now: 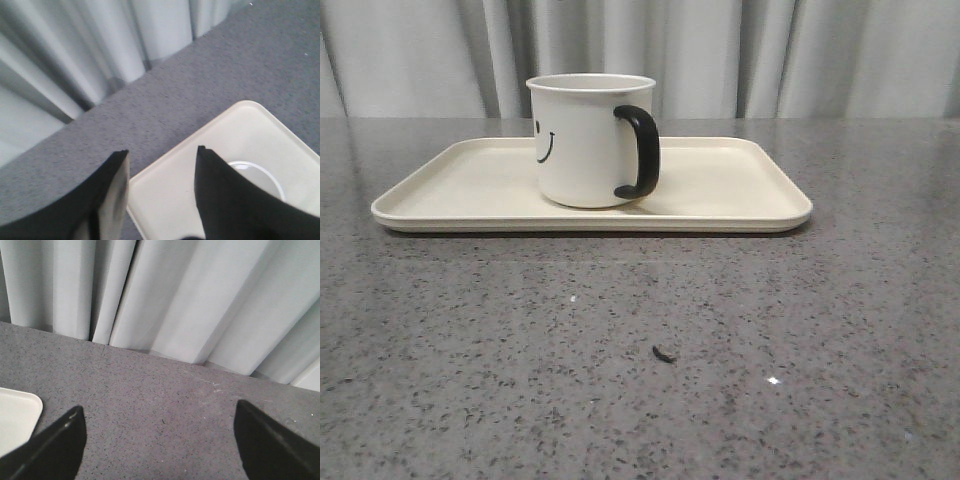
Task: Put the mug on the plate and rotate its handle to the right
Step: 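Withdraw the left gripper upward away from the mug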
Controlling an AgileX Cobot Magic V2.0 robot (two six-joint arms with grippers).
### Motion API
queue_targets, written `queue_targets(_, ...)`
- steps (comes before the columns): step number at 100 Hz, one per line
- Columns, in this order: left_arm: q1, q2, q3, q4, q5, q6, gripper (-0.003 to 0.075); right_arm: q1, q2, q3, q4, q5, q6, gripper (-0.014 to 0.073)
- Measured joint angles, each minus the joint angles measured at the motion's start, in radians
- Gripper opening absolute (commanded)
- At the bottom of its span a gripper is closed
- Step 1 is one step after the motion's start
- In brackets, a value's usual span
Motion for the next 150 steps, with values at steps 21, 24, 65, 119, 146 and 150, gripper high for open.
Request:
queue_targets(21,0.000,-0.169,-0.002,0.159,0.010,-0.045,0.0314,0.000,0.000,0.000,0.007,0.000,0.000,0.0594)
queue_targets(24,0.000,-0.193,0.007,0.178,0.010,-0.052,0.0314,0.000,0.000,0.000,0.013,0.000,0.000,0.0594)
queue_targets(65,0.000,-0.514,0.322,0.408,0.018,-0.083,-0.0019,0.000,0.056,0.000,0.249,-0.047,-0.090,0.0594)
queue_targets(119,0.000,-0.574,0.437,0.492,0.022,-0.147,-0.0019,0.113,0.334,-0.127,0.753,-0.027,-0.345,0.0594)
queue_targets(146,0.000,-0.574,0.437,0.492,0.022,-0.147,-0.0019,0.187,0.494,-0.197,0.759,0.032,-0.345,0.0594)
queue_targets(150,0.000,-0.574,0.437,0.492,0.022,-0.149,-0.0019,0.189,0.514,-0.197,0.759,0.046,-0.345,0.0594)
